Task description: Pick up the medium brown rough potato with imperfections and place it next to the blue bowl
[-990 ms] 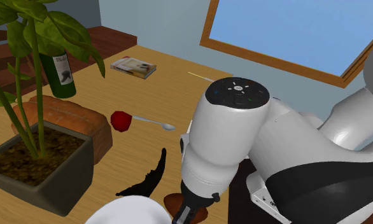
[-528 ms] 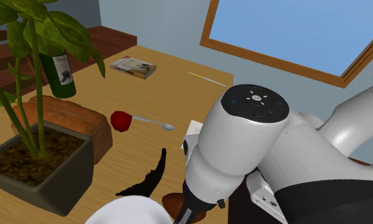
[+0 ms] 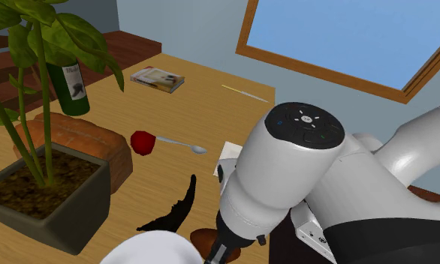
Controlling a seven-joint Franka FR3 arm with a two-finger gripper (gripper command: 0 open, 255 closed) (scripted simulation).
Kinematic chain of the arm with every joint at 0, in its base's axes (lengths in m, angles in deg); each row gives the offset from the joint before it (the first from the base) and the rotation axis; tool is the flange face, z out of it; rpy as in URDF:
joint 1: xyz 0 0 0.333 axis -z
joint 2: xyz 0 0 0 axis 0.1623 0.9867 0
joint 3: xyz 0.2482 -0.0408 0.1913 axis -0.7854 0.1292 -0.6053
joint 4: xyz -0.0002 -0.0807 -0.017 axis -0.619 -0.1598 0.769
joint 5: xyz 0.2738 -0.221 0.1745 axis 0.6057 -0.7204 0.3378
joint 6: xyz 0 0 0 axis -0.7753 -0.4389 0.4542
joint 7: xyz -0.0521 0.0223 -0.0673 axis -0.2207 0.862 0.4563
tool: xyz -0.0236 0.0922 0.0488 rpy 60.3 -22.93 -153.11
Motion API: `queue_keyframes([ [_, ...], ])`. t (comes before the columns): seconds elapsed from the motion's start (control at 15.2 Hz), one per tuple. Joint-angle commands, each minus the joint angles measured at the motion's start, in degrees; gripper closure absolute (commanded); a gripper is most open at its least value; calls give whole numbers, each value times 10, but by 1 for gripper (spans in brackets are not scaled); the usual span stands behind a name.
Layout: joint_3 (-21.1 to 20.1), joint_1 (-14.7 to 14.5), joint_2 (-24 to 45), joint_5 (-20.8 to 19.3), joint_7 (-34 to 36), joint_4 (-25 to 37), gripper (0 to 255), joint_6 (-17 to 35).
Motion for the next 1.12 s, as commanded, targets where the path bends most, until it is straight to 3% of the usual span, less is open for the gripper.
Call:
queue_keyframes([
  [0.0,-7,9,85,-1,3,-9,0,38],
  [0.2,-21,11,94,-7,21,6,0,34],
  [0.26,-17,20,74,8,-3,-7,0,30],
  [0.53,19,8,17,27,-24,32,0,-60],
  [1.06,19,8,17,27,-24,32,0,-60],
])
